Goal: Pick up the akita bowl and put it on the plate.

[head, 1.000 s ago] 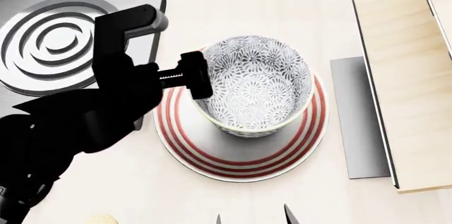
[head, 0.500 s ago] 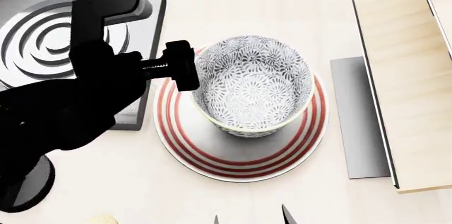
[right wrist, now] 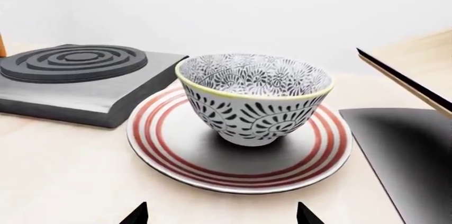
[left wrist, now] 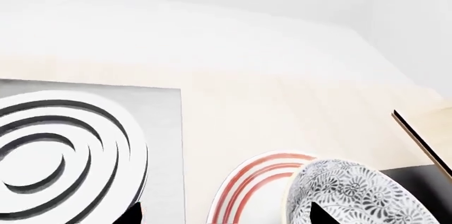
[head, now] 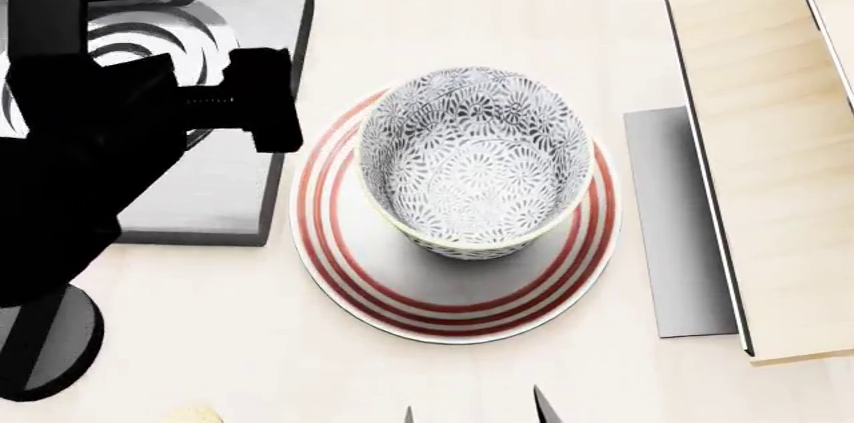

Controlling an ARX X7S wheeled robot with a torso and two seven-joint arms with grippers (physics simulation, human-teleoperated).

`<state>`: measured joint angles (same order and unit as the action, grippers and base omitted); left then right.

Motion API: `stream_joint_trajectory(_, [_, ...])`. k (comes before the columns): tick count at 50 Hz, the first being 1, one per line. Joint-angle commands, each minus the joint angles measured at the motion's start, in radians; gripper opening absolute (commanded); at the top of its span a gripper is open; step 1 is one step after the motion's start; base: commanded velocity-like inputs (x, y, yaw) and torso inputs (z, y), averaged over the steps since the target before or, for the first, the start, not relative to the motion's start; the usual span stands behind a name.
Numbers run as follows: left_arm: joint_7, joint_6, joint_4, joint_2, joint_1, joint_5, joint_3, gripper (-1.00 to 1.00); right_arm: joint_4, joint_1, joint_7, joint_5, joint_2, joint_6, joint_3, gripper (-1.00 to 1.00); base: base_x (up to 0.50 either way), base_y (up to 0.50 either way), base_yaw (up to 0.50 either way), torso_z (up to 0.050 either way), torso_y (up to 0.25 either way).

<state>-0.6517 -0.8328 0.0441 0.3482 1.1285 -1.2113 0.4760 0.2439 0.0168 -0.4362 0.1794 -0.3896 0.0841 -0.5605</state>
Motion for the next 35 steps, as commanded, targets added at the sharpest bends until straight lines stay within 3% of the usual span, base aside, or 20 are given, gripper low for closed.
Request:
stream_joint_trajectory(1, [-0.102,-0.054,-0.195,0.104,-0.019,-0.064,-0.044,1.00,0.013,-0.001,-0.007,0.002,-0.007,-0.007,0.005,1.00,0.00,0.00,0.00,0.000,0.000])
stream_joint_trajectory(12, [-0.196,-0.076,-0.375,0.225,-0.068,-0.136,-0.116,1.00,0.077,-0.009,-0.035,-0.014,-0.029,-0.043,0.017,1.00,0.00,0.00,0.00,0.000,0.000])
stream_joint_trajectory(35, [-0.252,-0.031,-0.588,0.380,-0.222,-0.155,-0.208,1.00,0.241,-0.027,-0.090,-0.059,-0.084,-0.130,0.044,1.00,0.00,0.00,0.00,0.000,0.000])
